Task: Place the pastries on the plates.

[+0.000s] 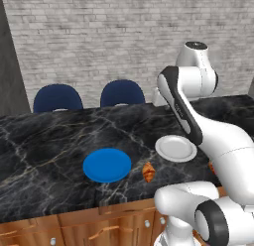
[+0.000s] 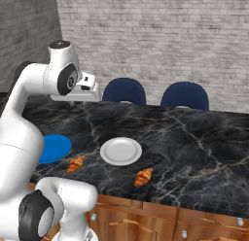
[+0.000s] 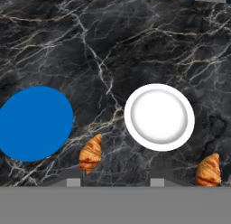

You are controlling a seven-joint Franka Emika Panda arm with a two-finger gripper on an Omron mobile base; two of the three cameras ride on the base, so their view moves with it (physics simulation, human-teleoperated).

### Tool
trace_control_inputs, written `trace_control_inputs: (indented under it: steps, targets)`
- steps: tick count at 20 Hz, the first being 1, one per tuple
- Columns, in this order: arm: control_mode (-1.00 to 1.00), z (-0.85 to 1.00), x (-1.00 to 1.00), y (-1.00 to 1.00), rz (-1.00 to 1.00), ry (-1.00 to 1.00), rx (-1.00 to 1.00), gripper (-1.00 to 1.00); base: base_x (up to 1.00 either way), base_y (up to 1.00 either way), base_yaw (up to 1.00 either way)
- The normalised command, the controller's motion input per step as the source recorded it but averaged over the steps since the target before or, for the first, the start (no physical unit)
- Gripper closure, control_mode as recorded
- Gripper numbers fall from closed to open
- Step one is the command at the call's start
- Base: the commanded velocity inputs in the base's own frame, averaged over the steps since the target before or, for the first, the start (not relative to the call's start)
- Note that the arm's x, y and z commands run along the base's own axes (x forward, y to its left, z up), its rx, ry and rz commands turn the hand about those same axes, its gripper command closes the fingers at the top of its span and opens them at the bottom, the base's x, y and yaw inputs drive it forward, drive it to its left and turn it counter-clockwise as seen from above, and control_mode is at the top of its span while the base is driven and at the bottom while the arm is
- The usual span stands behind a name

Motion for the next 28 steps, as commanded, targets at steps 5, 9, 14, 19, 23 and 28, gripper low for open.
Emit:
trace_control_inputs:
  steps: [5,9,14,19,23,28]
  targets:
    - [-1.00,-0.31,-0.58,0.00,0.01,0.04,-0.02,-1.00,0.00,0.00,0.00]
    - [-1.00,-0.50,-0.75,0.05,0.00,0.29,-0.01,-1.00,0.00,0.00,0.00]
    - [-1.00,-0.68,-0.14,0.23,0.00,0.25,0.00,-1.00,0.00,0.00,0.00]
    - [-1.00,-0.89,0.00,0.30,-0.03,0.11,0.00,-1.00,0.00,0.00,0.00]
    - [-1.00,-0.99,0.00,0.09,0.00,0.10,0.00,-1.00,0.00,0.00,0.00]
    - [-1.00,-0.91,0.08,0.03,0.00,0.08,0.02,-1.00,0.00,0.00,0.00]
